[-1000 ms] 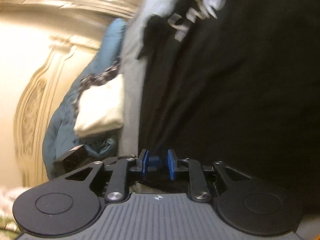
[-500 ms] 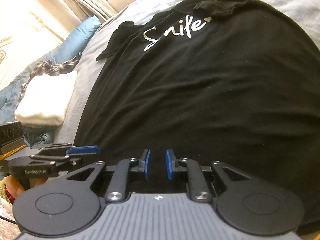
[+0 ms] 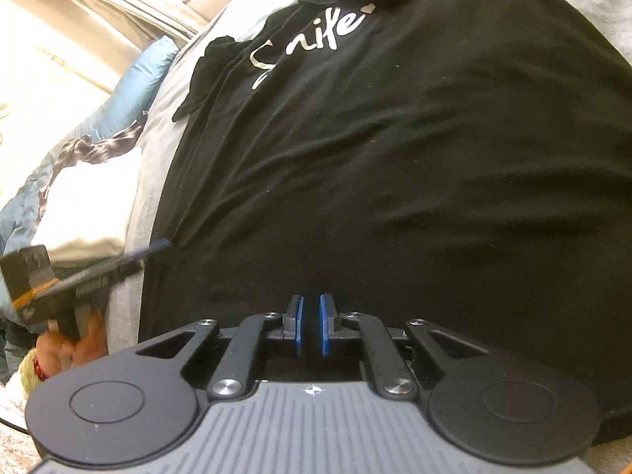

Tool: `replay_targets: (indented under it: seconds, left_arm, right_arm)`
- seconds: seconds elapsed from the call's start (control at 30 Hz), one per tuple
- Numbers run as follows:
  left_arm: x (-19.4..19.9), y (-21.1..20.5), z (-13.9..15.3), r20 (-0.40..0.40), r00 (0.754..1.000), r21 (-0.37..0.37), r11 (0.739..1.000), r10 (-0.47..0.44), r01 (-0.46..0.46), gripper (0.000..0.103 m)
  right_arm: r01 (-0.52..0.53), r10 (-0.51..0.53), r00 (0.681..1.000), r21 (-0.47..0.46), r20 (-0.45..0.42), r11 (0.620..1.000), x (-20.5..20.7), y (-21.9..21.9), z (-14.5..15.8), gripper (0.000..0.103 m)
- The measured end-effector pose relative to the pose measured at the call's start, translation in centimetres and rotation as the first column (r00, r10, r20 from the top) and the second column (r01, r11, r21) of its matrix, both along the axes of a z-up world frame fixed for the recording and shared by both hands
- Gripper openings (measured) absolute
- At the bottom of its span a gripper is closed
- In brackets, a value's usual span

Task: Fold clothes
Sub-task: 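Pinch the folded side edge with the right gripper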

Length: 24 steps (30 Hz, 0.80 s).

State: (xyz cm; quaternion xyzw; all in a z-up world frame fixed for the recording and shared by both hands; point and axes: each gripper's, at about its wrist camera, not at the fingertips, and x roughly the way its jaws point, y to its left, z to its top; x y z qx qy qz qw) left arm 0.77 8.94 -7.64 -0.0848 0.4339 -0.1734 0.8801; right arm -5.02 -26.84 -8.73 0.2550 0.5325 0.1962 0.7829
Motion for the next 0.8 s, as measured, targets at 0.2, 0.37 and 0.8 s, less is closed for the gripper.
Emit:
replay_targets:
  seconds: [0.2, 0.37, 0.8]
  left_arm:
    - [1.5, 3.2, 1.8, 0.048, 0.992, 0.021, 0.993, 0.115, -0.116, 0.025]
    - [0.4, 2.6, 2.8, -0.015, 1.000, -0.179, 0.984, -0.015, 0.012, 0.025]
    - [-2.4, 4.5, 1.5, -0.036, 0.998, -0.024, 0.998, 0.058, -0.059, 0.021]
  right_arm:
    - [0.005, -0.005, 1.000, 0.010, -0.015, 1.000, -0.1, -0.3, -0.2, 0.006]
    - [-0.005, 0.005, 1.000, 0.003, -0.018, 1.000, 0.0, -0.2, -0.3, 0.006]
    - [0.008, -0.006, 0.999, 0.031, -0.043, 0.999, 0.2, -0.5, -0.6, 0.006]
